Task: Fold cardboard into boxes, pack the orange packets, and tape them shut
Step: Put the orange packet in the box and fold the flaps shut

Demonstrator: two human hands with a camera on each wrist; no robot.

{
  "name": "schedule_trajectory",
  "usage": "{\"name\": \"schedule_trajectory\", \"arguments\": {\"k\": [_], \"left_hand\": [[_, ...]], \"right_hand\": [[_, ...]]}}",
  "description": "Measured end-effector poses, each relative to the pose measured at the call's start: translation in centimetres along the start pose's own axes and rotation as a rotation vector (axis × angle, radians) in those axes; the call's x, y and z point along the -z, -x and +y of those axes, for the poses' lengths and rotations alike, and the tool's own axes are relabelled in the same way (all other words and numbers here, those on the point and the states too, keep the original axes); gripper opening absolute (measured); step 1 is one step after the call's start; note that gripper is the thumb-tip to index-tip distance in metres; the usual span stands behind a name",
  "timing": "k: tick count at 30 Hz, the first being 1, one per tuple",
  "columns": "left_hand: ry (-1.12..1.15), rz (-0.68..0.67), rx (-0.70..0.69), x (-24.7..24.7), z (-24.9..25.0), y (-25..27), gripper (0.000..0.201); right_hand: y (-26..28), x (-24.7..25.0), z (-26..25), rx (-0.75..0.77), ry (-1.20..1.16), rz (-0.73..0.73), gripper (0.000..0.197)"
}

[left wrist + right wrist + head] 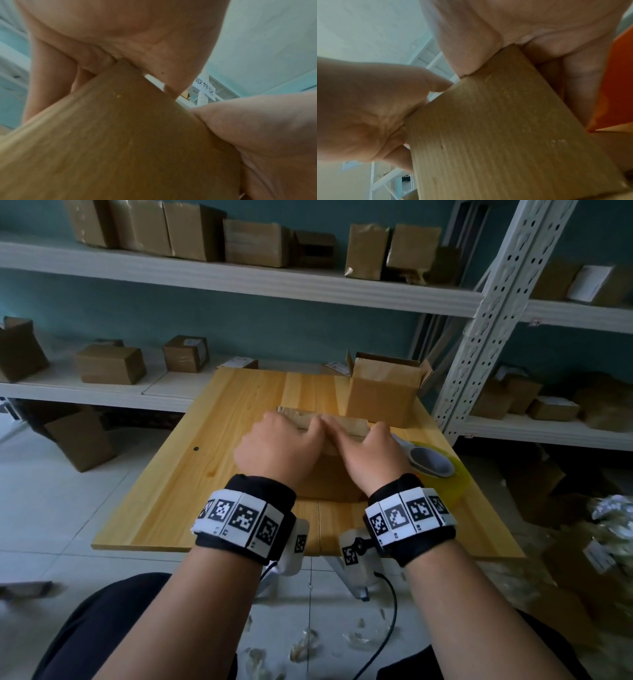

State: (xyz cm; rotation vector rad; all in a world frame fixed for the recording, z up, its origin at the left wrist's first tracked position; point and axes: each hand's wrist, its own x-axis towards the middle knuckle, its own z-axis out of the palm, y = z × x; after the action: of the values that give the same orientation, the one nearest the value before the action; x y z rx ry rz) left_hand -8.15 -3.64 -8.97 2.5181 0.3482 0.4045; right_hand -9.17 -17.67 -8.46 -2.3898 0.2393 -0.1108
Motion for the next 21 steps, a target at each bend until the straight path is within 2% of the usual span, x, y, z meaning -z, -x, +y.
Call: {"name": "schedule_trajectory", "arguments": {"k": [2, 4, 7, 10, 13, 15, 17, 19, 21], "left_hand": [[0.01, -0.025, 0.031, -0.1, -0.4, -0.1, 0.072], [0.082, -0.028, 0.047, 0.4, -1.2, -0.8, 0.063], [0.208, 0.001, -0.008, 1.4, -2.5, -1.6, 0.058], [0.301, 0.074, -0.078, 1.3, -3.2, -1.2, 0.056], [0.428, 0.151, -0.096, 0.9, -2.7, -0.3, 0.042], [0.483, 0.114, -0.128, 0.6, -2.1, 0.0, 0.036], [0.504, 0.044, -0.181, 0.1, -1.4, 0.5, 0.053], [0.59, 0.058, -0.258, -0.1, -0.6, 1.5, 0.057], [0.722, 0.126, -0.424, 0.4, 0.4, 2.6, 0.052]], "right_hand": [[-0.1, -0.4, -0.1, 0.025, 0.024, 0.047, 0.094], [-0.5, -0.6, 0.0, 0.055, 0.031, 0.077, 0.073], [-0.6, -0.5, 0.5, 0.106, -0.042, 0.061, 0.049], [-0.5, -0.5, 1.3, 0.161, -0.198, 0.106, 0.039], [-0.1, -0.4, 0.8, 0.134, -0.487, 0.155, 0.031], [0.4, -0.2, -0.1, 0.082, -0.595, 0.103, 0.043], [0.7, -0.1, -0.8, 0.025, -0.585, 0.005, 0.069], [0.9, -0.2, -1.3, -0.036, -0.544, -0.074, 0.09], [1.1, -0.3, -1.6, -0.035, -0.595, -0.112, 0.086]]}}
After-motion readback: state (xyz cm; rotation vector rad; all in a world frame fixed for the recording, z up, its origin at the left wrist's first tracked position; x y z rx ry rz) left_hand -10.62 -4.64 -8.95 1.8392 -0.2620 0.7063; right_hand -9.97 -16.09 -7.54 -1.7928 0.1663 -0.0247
